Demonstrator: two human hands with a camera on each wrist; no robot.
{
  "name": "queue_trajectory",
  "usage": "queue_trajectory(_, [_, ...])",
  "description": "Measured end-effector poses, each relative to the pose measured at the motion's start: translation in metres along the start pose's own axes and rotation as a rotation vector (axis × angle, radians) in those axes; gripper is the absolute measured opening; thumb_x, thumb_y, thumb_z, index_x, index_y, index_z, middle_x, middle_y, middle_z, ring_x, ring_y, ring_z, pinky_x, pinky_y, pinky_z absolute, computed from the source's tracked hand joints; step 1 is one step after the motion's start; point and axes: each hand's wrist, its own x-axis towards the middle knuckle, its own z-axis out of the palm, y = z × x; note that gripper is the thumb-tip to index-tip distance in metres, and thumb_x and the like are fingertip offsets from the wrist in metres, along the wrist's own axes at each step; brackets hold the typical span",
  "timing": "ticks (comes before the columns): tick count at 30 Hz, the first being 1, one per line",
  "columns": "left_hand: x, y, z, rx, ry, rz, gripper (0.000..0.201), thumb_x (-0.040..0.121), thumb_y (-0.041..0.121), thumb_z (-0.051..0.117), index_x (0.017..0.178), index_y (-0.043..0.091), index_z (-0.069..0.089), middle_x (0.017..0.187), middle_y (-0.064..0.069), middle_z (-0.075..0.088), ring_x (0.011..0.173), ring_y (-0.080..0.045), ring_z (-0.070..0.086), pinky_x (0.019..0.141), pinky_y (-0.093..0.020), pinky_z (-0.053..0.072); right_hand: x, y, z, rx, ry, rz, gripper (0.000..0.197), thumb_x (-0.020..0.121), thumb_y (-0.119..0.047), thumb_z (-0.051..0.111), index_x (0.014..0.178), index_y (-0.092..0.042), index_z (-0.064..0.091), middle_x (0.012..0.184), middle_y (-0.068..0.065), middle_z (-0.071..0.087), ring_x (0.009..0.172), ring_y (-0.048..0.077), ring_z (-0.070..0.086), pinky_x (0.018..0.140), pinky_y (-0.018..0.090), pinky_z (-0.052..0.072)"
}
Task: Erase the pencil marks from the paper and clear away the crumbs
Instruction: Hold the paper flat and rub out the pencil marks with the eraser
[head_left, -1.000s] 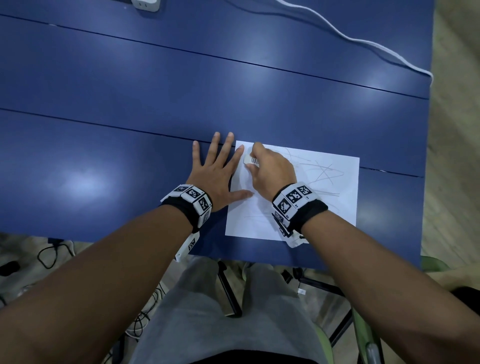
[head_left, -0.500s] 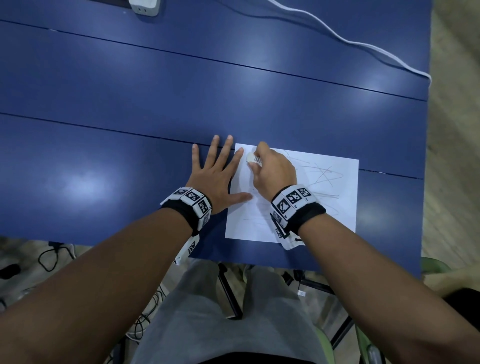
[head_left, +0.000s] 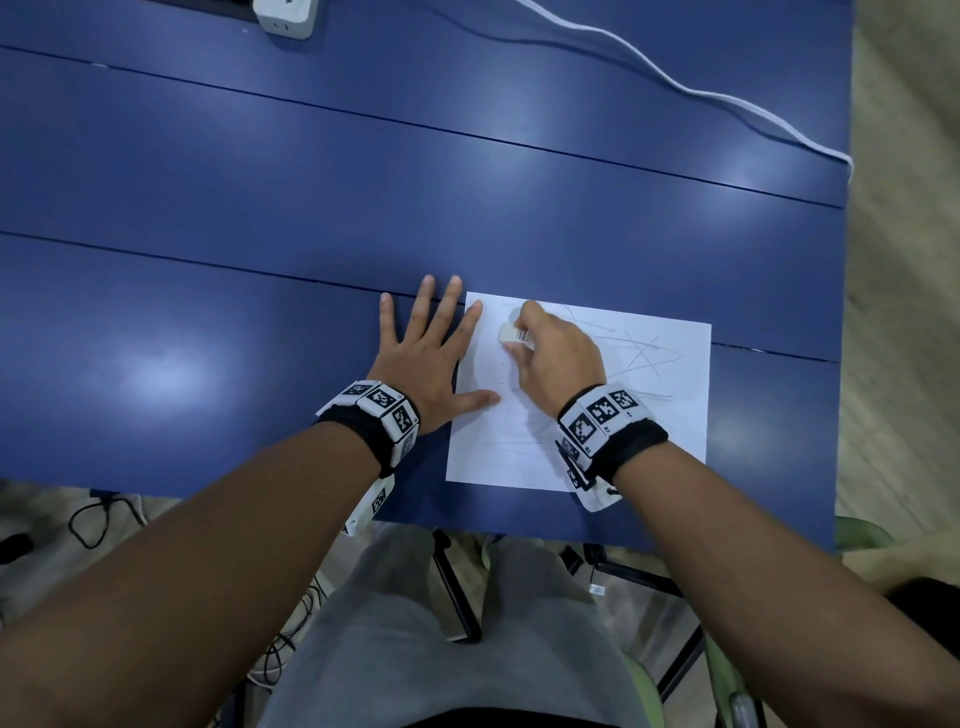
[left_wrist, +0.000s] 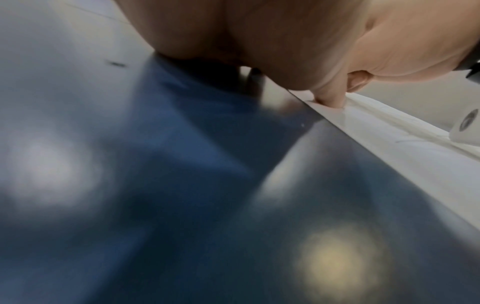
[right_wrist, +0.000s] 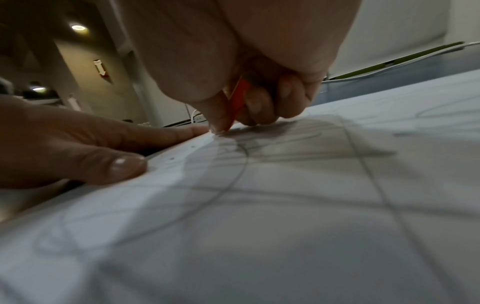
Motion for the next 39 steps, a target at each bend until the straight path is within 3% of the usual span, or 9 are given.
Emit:
queue_trajectory(13, [0.0,0.0,-0.002,0.0,-0.012,-0.002,0.109,0.08,0.091,0.022,0.159,0.025,-0.015,0.163,-0.003,-0.033,0.15,-0.03,-0.031,0.115,-0.068,-0.015,-0.004,0.0,0.001,0.05,0.031,0.023,0.017,0.093,-0.025,0.058,0.103,-0.014,0.049,0.094,0.002,0.065,0.084,0.029,0.059,0.068,0.036,0.047])
queue_trajectory(16, [-0.001,0.0,-0.001,0.008,-0.007,-0.004,0.11,0.079,0.091,0.02,0.159,0.024,-0.015,0.163,-0.003,-0.033,0.15,-0.03,-0.03,0.116,-0.069,-0.013,-0.01,-0.002,0.004,0.01,-0.032,-0.031,0.017,0.094,-0.027,0.057,0.101,-0.015,0.047,0.092,0.002,0.065,0.081,0.028,0.058,0.064,0.034,0.043])
queue_trajectory(19, [0.0,0.001,-0.001,0.0,-0.009,-0.005,0.11,0.08,0.091,0.021,0.16,0.024,-0.014,0.164,-0.003,-0.032,0.15,-0.03,-0.03,0.116,-0.069,-0.012,-0.002,0.002,-0.001,-0.004,0.002,0.004,0.017,0.095,-0.028,0.057,0.103,-0.015,0.049,0.094,0.003,0.065,0.083,0.028,0.058,0.064,0.032,0.038])
queue_trajectory(22, [0.0,0.0,-0.001,-0.004,-0.006,-0.001,0.11,0.079,0.091,0.021,0.16,0.024,-0.013,0.164,-0.003,-0.032,0.15,-0.03,-0.03,0.116,-0.069,-0.013,0.002,-0.002,-0.001,0.028,0.037,0.054,0.017,0.094,-0.026,0.057,0.103,-0.015,0.048,0.094,0.002,0.065,0.084,0.028,0.058,0.067,0.034,0.043])
queue_trajectory(25, [-0.001,0.0,0.0,-0.004,-0.003,-0.003,0.11,0.079,0.092,0.018,0.16,0.024,-0.013,0.164,-0.003,-0.032,0.15,-0.03,-0.03,0.115,-0.069,-0.015,-0.007,-0.009,0.006,0.019,-0.017,-0.005,0.016,0.095,-0.027,0.057,0.102,-0.015,0.047,0.091,0.001,0.064,0.08,0.026,0.058,0.067,0.036,0.048])
queue_trajectory(31, [0.0,0.001,-0.002,0.003,-0.009,-0.006,0.11,0.079,0.092,0.021,0.159,0.025,-0.015,0.163,-0.003,-0.034,0.149,-0.03,-0.031,0.115,-0.068,-0.015,-0.001,-0.001,0.001,0.04,0.054,0.065,0.018,0.094,-0.027,0.058,0.103,-0.015,0.049,0.091,0.0,0.064,0.082,0.026,0.058,0.068,0.036,0.048])
queue_trajectory(36, [0.0,0.001,-0.001,0.001,0.0,-0.005,0.11,0.079,0.092,0.021,0.159,0.025,-0.013,0.164,-0.003,-0.032,0.15,-0.03,-0.03,0.114,-0.067,-0.017,-0.009,-0.002,0.004,0.02,-0.021,-0.026,0.018,0.094,-0.027,0.058,0.103,-0.014,0.049,0.092,0.002,0.065,0.082,0.028,0.058,0.066,0.035,0.045])
queue_trajectory(39, [0.0,0.001,-0.002,-0.004,-0.006,-0.006,0.11,0.079,0.091,0.022,0.159,0.025,-0.013,0.164,-0.003,-0.032,0.15,-0.03,-0.03,0.114,-0.067,-0.017,-0.004,0.004,-0.001,0.045,0.024,0.004,0.018,0.093,-0.026,0.059,0.103,-0.014,0.05,0.092,0.002,0.065,0.083,0.029,0.059,0.066,0.035,0.044])
